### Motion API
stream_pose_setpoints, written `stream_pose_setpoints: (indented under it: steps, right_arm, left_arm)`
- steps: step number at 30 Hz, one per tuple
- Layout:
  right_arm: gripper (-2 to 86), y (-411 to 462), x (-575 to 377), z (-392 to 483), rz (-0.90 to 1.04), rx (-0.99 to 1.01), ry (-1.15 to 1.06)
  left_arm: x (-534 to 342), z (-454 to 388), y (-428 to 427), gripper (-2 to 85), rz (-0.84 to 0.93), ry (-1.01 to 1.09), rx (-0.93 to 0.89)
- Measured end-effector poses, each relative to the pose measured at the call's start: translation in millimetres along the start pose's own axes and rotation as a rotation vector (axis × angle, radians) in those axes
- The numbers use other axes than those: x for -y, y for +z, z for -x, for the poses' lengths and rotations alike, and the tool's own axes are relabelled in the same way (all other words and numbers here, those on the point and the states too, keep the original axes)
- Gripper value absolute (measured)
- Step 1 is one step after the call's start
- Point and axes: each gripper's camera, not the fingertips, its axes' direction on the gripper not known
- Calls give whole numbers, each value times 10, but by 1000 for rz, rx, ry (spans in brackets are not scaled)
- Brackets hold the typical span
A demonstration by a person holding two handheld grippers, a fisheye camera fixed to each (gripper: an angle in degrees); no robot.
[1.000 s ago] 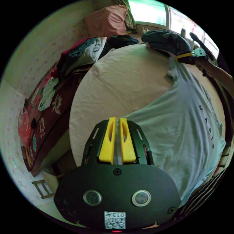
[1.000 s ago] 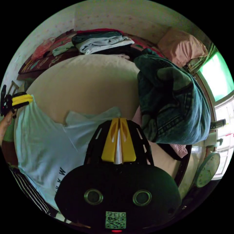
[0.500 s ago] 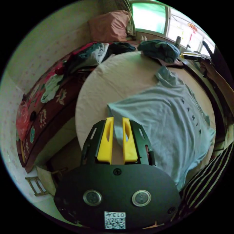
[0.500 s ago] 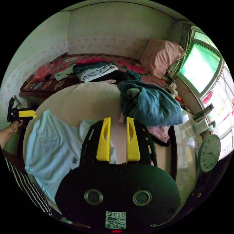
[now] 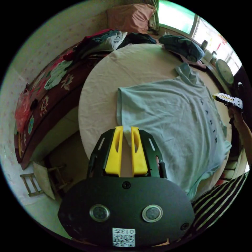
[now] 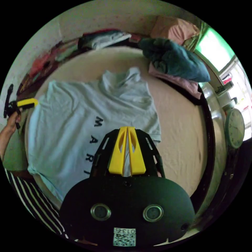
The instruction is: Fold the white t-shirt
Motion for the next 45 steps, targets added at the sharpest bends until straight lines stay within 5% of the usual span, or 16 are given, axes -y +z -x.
stream_pose_setpoints:
  steps: [6, 14, 24, 31, 35, 41, 45]
  right_arm:
    - [61, -697, -931, -248, 1, 4, -19]
    - [100, -720, -2193, -160, 250, 129, -46]
    - [53, -366, -2335, -16, 281, 194, -160]
    - [13, -737, -2419, -169, 226, 206, -266]
    - [10, -1138, -2590, -427, 168, 214, -246]
    - [7, -1672, -2791, -832, 52, 237, -207]
    - [7, -1471, -2936, -857, 165, 239, -237]
  left_arm:
    - [-415, -451, -302, 99, 4, 282, -191]
    - [-1219, -1635, -380, 133, 136, 465, -150]
    - [-1286, -2118, -484, 159, 147, 368, -47]
    - [-1189, -2432, -267, 119, 186, 406, 192]
    - [-1100, -2249, -290, 26, 236, 285, 107]
    - [-1071, -2311, -1034, 7, 76, 397, 21]
    - [-1175, -2344, -834, 5, 202, 459, 23]
